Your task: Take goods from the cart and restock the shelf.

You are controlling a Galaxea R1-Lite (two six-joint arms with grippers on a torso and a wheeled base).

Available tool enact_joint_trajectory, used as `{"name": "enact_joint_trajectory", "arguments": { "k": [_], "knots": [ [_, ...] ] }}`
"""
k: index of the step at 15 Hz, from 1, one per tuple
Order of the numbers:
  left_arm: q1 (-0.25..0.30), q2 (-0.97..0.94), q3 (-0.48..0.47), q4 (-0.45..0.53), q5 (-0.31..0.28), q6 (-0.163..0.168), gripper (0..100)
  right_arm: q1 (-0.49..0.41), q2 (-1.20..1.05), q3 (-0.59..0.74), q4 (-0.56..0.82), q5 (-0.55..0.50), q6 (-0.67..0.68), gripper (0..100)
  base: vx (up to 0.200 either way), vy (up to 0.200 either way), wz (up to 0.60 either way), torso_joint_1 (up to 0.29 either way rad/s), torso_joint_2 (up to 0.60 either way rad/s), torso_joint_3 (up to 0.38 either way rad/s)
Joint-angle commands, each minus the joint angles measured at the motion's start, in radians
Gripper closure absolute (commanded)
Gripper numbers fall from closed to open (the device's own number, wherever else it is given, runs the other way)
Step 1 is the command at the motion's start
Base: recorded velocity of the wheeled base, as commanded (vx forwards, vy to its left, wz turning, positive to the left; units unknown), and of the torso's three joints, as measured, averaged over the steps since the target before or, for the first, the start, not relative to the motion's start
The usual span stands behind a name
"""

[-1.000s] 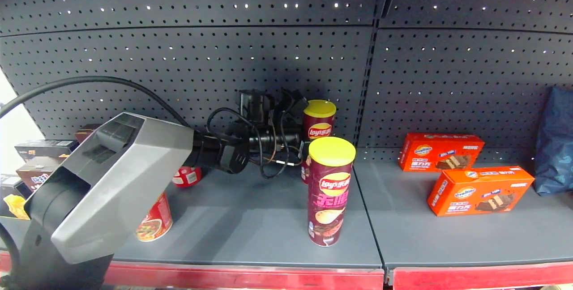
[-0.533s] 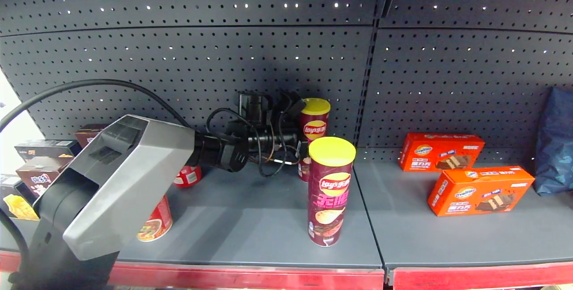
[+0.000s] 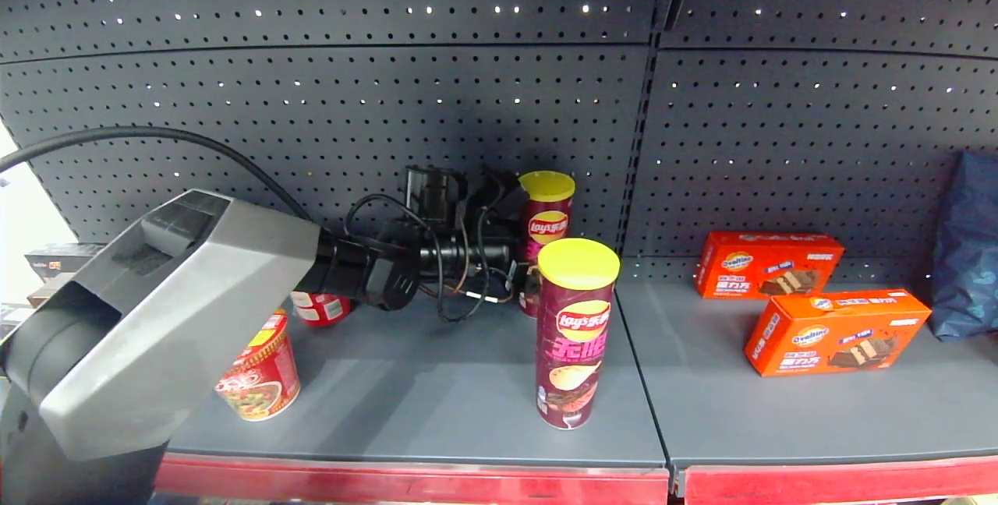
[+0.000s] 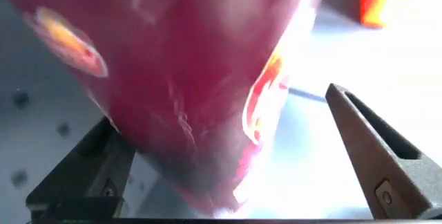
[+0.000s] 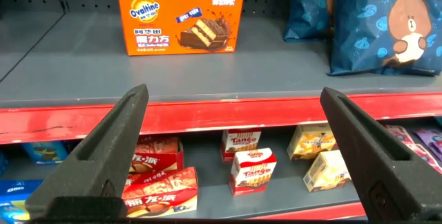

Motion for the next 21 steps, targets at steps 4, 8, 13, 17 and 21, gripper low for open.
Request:
{"name": "enact_joint_trajectory", "arguments": {
  "k": [4,8,13,17,21],
  "knots": [
    [0.050,-0.210,0.323,-0.186,0.000,0.009,0,0.000,0.001,0.000,0.000,0.001,0.000,0,0.000,0.000,0.00,0.000,0.00,0.000],
    [0.081,-0.351,0.454,-0.232,0.002,-0.026,0,0.000,0.001,0.000,0.000,0.001,0.000,0,0.000,0.000,0.00,0.000,0.00,0.000],
    [0.118,-0.411,0.616,-0.332,0.017,-0.029,0,0.000,0.001,0.000,0.000,0.002,-0.002,0,0.000,0.000,0.00,0.000,0.00,0.000],
    [0.058,-0.379,0.618,-0.333,0.168,-0.040,0,0.000,0.001,0.000,0.000,0.002,0.000,0,0.000,0.000,0.00,0.000,0.00,0.000],
    [0.001,-0.288,0.629,-0.370,0.244,-0.126,0,0.000,0.001,0.000,0.000,0.001,-0.020,0,0.000,0.000,0.00,0.000,0.00,0.000]
  ]
}}
